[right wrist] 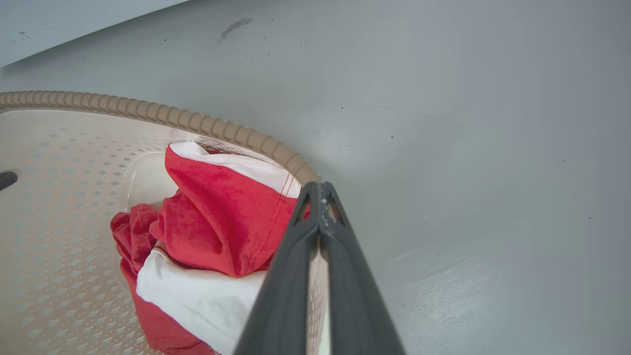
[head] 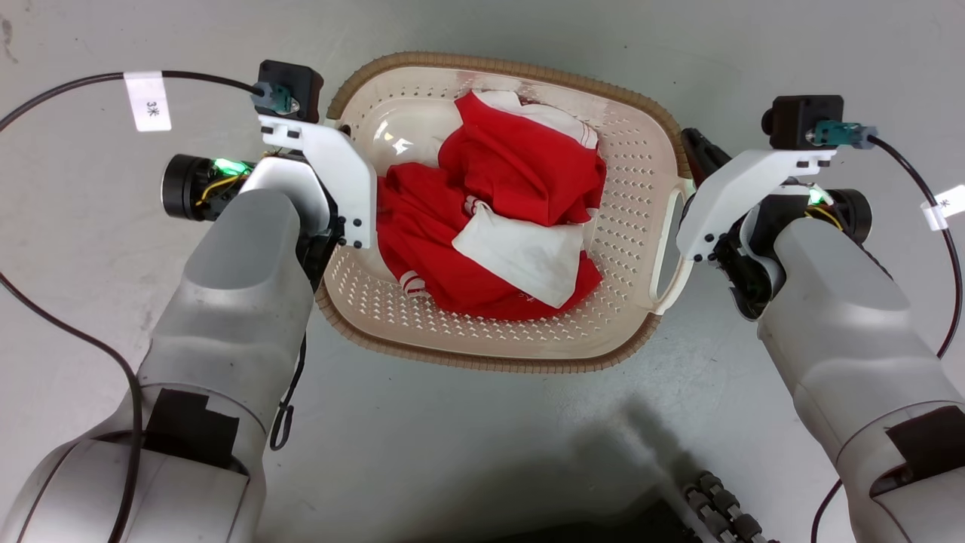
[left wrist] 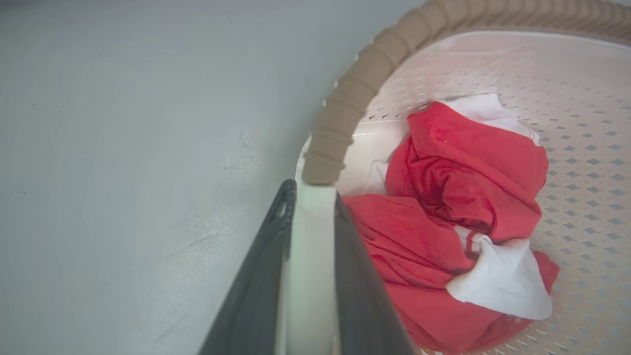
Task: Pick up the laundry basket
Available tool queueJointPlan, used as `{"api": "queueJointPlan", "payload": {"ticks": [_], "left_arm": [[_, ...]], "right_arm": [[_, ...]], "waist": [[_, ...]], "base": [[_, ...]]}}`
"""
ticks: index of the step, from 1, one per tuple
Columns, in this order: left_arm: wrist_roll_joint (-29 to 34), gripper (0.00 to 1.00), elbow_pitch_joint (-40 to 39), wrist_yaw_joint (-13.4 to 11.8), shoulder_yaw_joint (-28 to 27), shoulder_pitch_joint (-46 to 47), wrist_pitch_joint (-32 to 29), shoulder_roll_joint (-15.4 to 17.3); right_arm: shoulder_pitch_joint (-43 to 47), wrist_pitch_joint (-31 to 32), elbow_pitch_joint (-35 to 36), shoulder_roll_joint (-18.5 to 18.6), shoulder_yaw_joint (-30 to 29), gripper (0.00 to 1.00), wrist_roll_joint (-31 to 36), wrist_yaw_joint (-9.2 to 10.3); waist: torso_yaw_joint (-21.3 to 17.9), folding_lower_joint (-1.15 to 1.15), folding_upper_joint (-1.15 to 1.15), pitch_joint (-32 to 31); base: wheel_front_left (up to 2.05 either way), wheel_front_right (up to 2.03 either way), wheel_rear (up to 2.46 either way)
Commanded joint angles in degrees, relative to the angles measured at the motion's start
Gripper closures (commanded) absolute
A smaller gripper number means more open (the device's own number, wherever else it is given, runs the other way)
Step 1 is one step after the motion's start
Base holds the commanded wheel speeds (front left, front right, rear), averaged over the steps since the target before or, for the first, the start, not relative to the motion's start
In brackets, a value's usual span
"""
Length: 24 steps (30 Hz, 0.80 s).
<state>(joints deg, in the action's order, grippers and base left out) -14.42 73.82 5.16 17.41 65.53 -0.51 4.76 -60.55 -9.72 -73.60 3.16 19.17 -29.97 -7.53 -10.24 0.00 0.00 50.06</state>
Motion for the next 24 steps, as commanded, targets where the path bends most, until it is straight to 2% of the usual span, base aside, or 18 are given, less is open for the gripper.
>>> {"api": "queueJointPlan", "payload": {"ticks": [1, 3, 4, 5, 6, 7, 8, 16, 24], "left_arm": [[-0.6, 1.00, -0.1, -0.3, -0.5, -0.6, 0.1, 0.2], [-1.2, 1.00, 0.0, -0.5, -0.7, -0.8, 0.2, 0.3], [-1.5, 1.00, 0.0, -0.6, -0.9, -0.9, 0.3, 0.3], [-1.6, 1.00, -0.1, -0.7, -1.0, -1.2, 0.3, 0.4], [-1.9, 1.00, 0.0, -0.8, -1.1, -1.4, 0.3, 0.5], [-2.2, 1.00, 0.0, -0.8, -1.3, -1.6, 0.2, 0.6], [-2.4, 1.00, 0.0, -0.9, -1.5, -1.8, 0.2, 0.7], [-4.1, 1.00, 0.0, -1.6, -2.3, -3.5, -0.2, 1.4], [-5.2, 1.00, 0.0, -2.0, -2.5, -4.6, -0.7, 1.7]], "right_arm": [[-0.9, -1.1, -0.1, 0.1, -0.7, 1.00, -0.7, 0.08], [-0.6, -1.8, -0.2, 0.1, -1.2, 1.00, -1.1, 0.08], [-0.4, -2.2, -0.2, 0.1, -1.5, 0.95, -1.4, 0.08], [-0.1, -2.6, -0.2, 0.0, -1.6, 0.71, -1.6, 0.08], [0.3, -3.0, 0.1, 0.0, -1.7, 0.51, -2.0, 0.08], [0.7, -3.4, 0.5, -0.1, -1.8, 0.06, -2.4, 0.08], [1.2, -3.6, 0.8, -0.1, -1.7, 0.00, -2.6, 0.08], [4.4, -3.6, 2.9, 0.4, -0.7, 0.00, -4.5, 0.08], [9.6, 6.6, 10.5, 1.2, 2.9, 0.00, -10.0, 0.07]], "waist": [[-0.2, 0.00, 0.00, -0.2], [-0.3, 0.00, 0.00, -0.4], [-0.4, 0.00, 0.00, -0.5], [-0.6, 0.00, 0.00, -0.7], [-0.7, 0.00, 0.00, -0.8], [-0.9, 0.00, 0.00, -1.0], [-1.1, 0.00, 0.00, -1.1], [-2.4, 0.00, 0.00, -2.1], [-3.0, 0.00, 0.00, -2.7]], "base": [[0.00, 0.00, 0.00], [0.00, 0.00, 0.00], [0.00, 0.00, 0.00], [0.00, 0.00, 0.00], [0.00, 0.00, 0.00], [0.00, 0.00, 0.00], [0.00, 0.00, 0.00], [0.00, 0.00, 0.00], [0.00, 0.00, 0.00]]}}
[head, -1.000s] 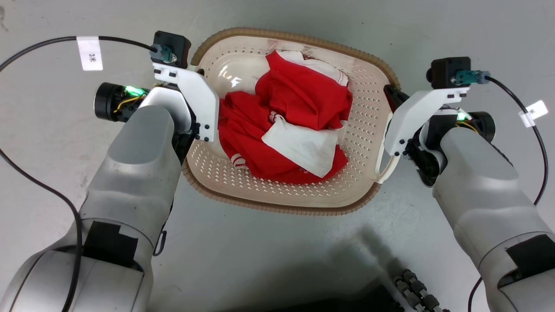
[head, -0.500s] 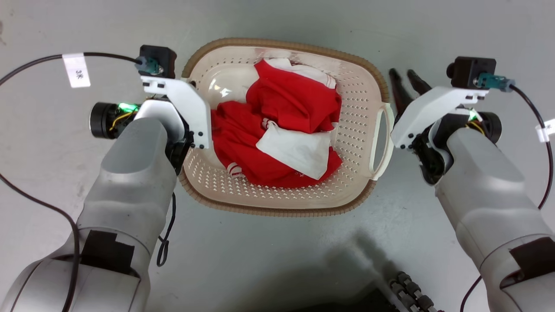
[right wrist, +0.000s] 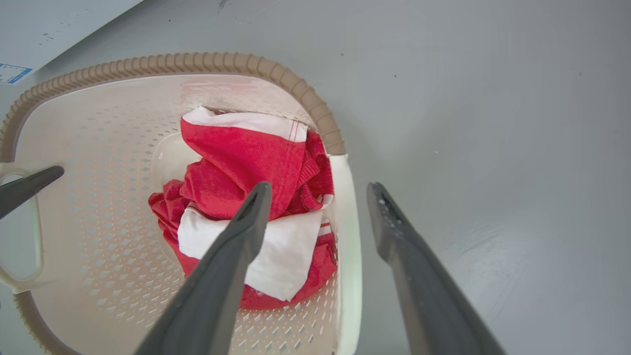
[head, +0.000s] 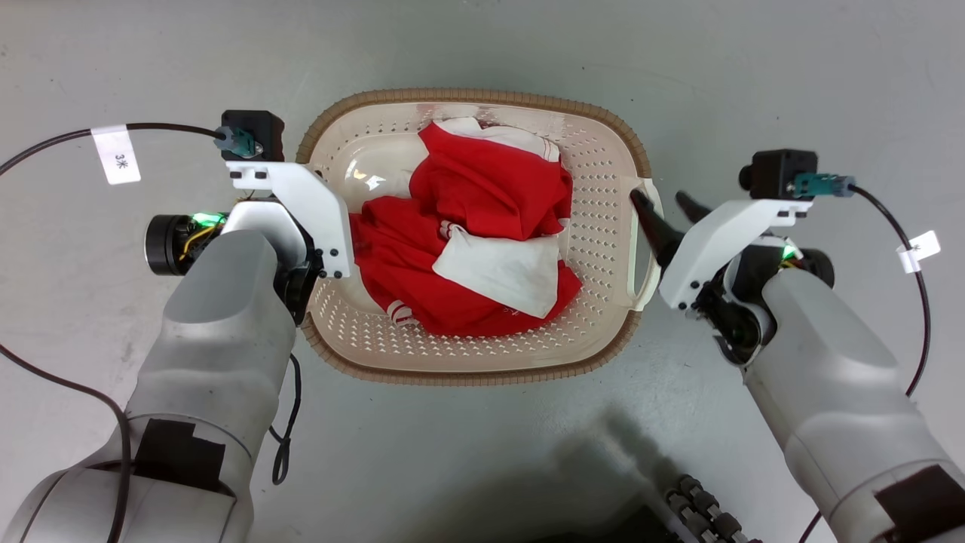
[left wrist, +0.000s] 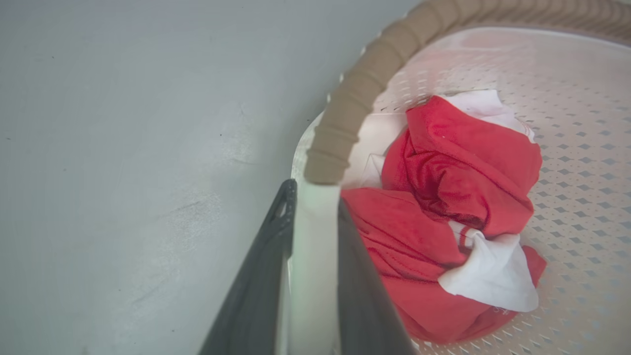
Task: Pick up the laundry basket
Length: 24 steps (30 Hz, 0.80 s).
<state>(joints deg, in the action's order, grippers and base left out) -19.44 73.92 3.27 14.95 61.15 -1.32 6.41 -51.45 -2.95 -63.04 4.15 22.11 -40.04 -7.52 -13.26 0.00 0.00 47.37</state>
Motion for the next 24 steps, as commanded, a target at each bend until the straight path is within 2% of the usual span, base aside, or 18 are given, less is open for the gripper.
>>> {"api": "queueJointPlan", "payload": {"ticks": [1, 6, 11, 24], "left_arm": [[-0.4, 1.00, -0.1, -0.2, -0.1, -0.4, 0.0, 0.0], [-0.9, 1.00, -0.1, -0.2, 0.1, -0.5, -0.3, -0.2], [-1.1, 1.00, -0.1, -0.3, 0.4, 0.2, -0.4, -0.4], [-1.6, 1.00, 0.0, -0.2, 1.4, 1.6, -0.2, -0.2]], "right_arm": [[1.2, 1.2, 1.2, 0.5, 0.6, 0.00, -0.9, 0.06], [4.1, 7.3, 5.4, 2.2, 3.3, 0.00, -3.9, 0.06], [5.2, 10.6, 6.3, 3.1, 4.8, 0.00, -6.1, 0.06], [-0.4, 11.8, -2.6, 0.0, 6.6, 0.00, -8.1, 0.06]], "waist": [[0.0, 0.00, 0.00, -0.1], [0.2, 0.00, 0.00, -0.1], [0.6, 0.00, 0.00, 0.3], [1.5, 0.00, 0.00, 2.4]], "base": [[0.00, 0.00, 0.00], [0.00, 0.00, 0.00], [0.00, 0.00, 0.00], [0.00, 0.00, 0.00]]}}
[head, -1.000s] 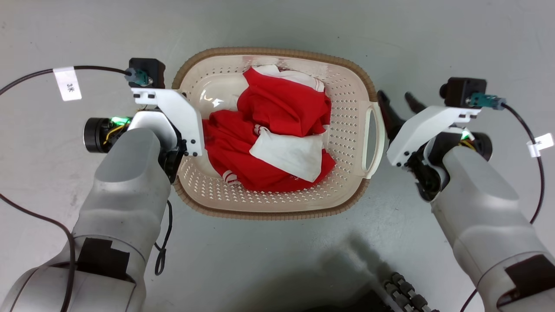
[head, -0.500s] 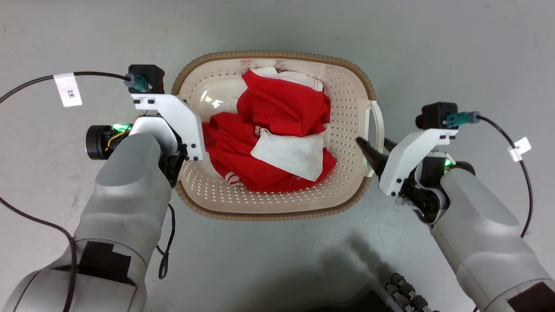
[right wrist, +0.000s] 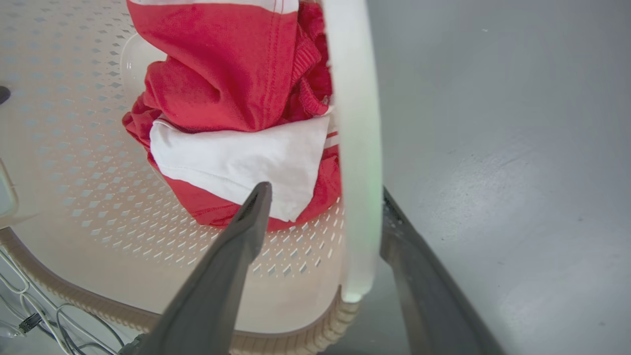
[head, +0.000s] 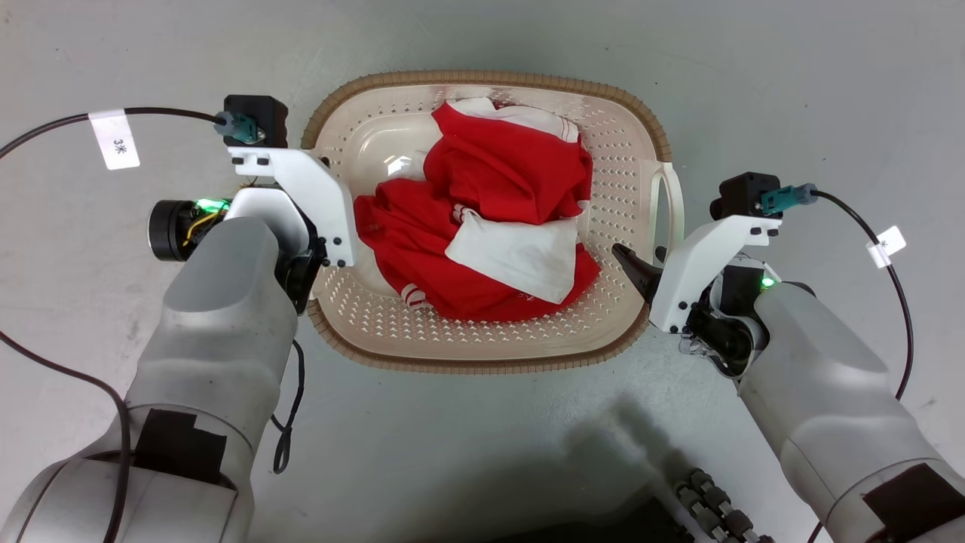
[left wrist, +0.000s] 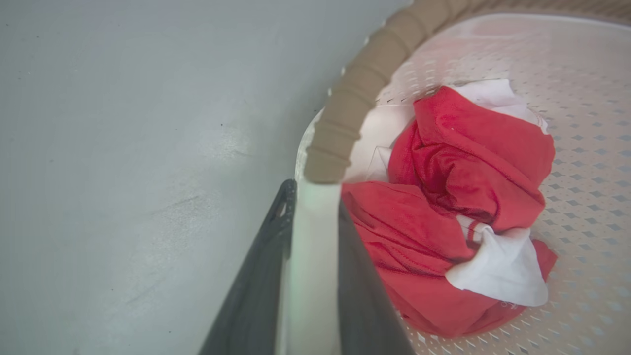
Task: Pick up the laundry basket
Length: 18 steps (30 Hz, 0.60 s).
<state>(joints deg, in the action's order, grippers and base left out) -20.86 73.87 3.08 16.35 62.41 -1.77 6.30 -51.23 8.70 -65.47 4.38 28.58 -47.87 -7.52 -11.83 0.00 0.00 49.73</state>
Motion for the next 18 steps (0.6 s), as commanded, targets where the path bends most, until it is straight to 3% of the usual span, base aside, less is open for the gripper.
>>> {"api": "queueJointPlan", "payload": {"ticks": [1, 2, 3, 4, 18], "left_arm": [[-0.2, 1.00, 0.0, -0.1, 0.1, 0.3, 0.2, -0.1], [-0.3, 1.00, 0.0, -0.1, 0.1, 0.3, 0.2, -0.1], [-0.4, 1.00, 0.0, -0.1, 0.1, 0.3, 0.1, -0.2], [-0.5, 1.00, 0.1, -0.1, 0.2, 0.2, 0.1, -0.2], [-1.9, 1.00, -0.1, 0.2, 0.7, -0.9, -0.5, -1.0]], "right_arm": [[-1.0, 0.2, -1.0, -0.4, 0.2, 0.00, -0.5, 0.06], [-1.4, 0.2, -1.8, -0.6, 0.3, 0.05, -0.6, 0.06], [-1.7, 0.3, -2.5, -0.7, 0.5, 0.75, -0.6, 0.06], [-1.8, 0.4, -3.0, -0.9, 0.7, 1.00, -0.8, 0.06], [-3.5, 0.5, -4.7, -1.7, 4.3, 1.00, -2.1, -0.05]], "waist": [[0.1, 0.00, 0.00, 0.1], [0.2, 0.00, 0.00, 0.1], [0.2, 0.00, 0.00, 0.1], [0.3, 0.00, 0.00, 0.1], [0.5, 0.00, 0.00, -1.2]], "base": [[0.00, 0.00, 0.00], [0.00, 0.00, 0.00], [0.00, 0.00, 0.00], [0.00, 0.00, 0.00], [0.00, 0.00, 0.00]]}}
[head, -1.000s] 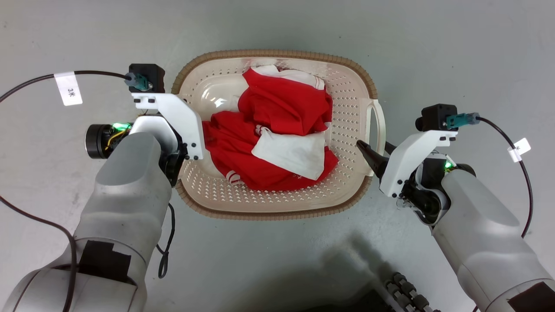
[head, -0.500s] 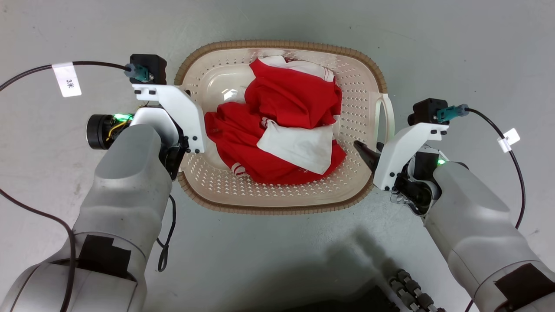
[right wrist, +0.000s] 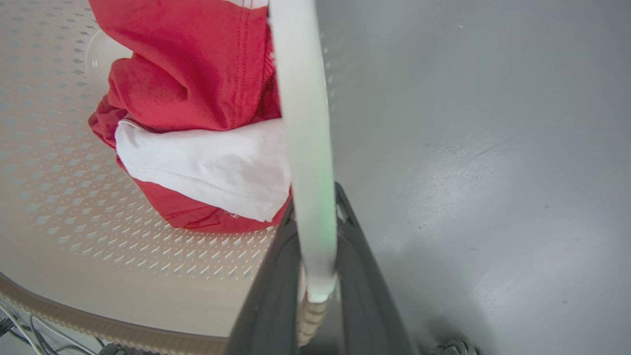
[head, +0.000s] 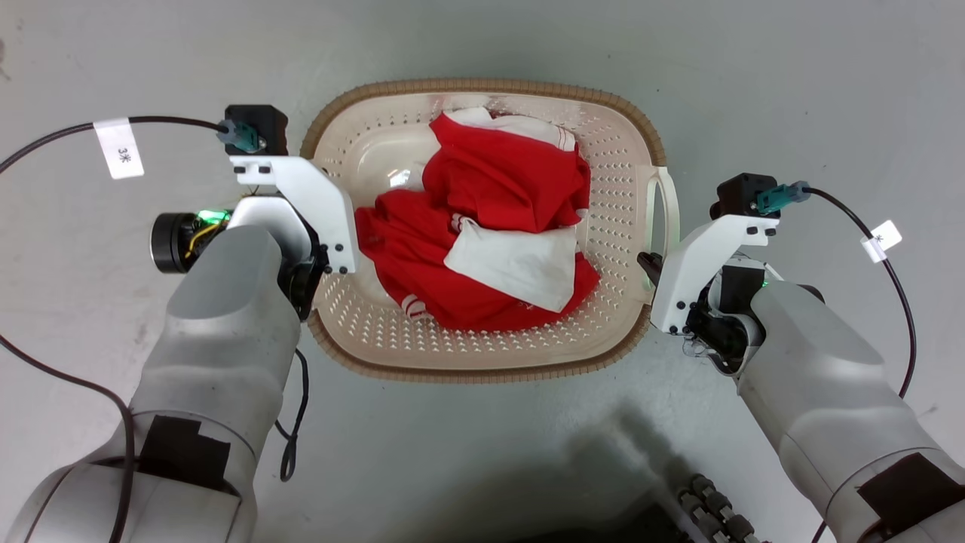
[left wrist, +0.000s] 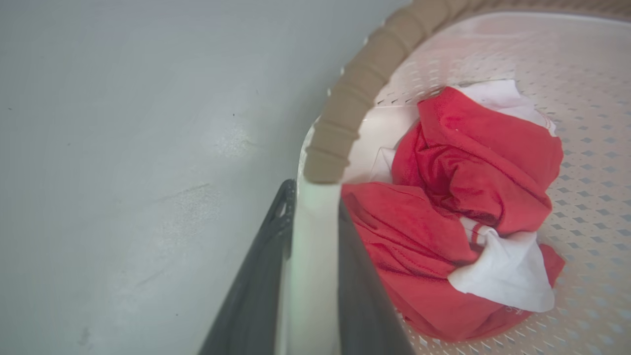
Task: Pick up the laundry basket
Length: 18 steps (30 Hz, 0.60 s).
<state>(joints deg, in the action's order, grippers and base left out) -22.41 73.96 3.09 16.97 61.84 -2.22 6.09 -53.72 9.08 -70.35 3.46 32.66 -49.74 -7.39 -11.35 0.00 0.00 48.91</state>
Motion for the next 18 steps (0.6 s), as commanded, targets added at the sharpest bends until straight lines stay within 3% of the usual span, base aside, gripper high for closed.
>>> {"api": "queueJointPlan", "payload": {"ticks": [1, 18], "left_arm": [[-0.5, 1.00, -0.1, 0.2, 0.1, -0.6, -0.3, -0.9], [-3.7, 1.00, -0.2, 1.1, 0.6, -6.3, -6.7, -3.3]], "right_arm": [[-1.0, 0.5, 0.1, -0.8, 0.6, 1.00, -0.3, -0.18], [-1.7, 9.7, -1.4, -0.4, 6.3, 1.00, 0.0, -0.39]], "waist": [[0.0, 0.00, 0.00, -0.9], [1.6, 0.00, 0.00, -16.0]], "base": [[0.00, 0.00, 0.00], [0.00, 0.00, 0.00]]}}
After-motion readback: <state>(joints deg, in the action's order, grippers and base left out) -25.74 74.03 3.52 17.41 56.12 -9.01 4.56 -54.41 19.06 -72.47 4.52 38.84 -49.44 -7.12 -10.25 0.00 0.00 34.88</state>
